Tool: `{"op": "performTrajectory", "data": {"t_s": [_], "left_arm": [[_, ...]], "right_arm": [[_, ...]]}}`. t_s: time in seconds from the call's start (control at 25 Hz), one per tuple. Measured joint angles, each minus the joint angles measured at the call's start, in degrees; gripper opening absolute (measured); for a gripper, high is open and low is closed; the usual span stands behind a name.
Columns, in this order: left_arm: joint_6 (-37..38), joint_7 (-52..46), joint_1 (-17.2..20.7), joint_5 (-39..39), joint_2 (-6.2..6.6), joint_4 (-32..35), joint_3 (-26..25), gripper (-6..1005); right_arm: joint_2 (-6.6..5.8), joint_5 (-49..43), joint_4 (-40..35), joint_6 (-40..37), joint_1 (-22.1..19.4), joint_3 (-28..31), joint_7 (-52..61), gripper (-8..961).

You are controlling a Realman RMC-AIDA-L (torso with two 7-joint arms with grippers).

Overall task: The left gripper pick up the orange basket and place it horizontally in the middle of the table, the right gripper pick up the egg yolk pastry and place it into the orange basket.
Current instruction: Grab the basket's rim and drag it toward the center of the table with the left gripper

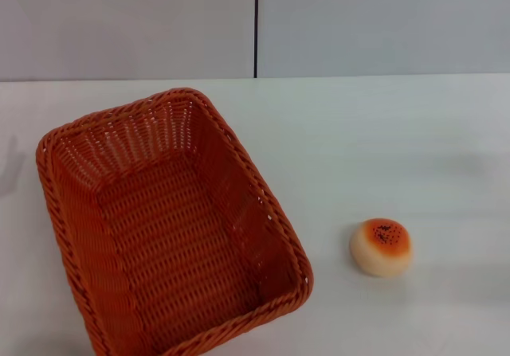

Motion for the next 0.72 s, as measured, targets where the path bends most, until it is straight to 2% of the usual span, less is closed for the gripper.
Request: {"op": "performTrajectory", "data": {"t_s": [0.72], "left_arm": [[-0.2,0.9,-0.2,-0.3,0.02,0.3,-0.3,822]], "right_arm": [[0.02,0.1,1.8,-0.5,0.1,0.0,0.1,548]]}}
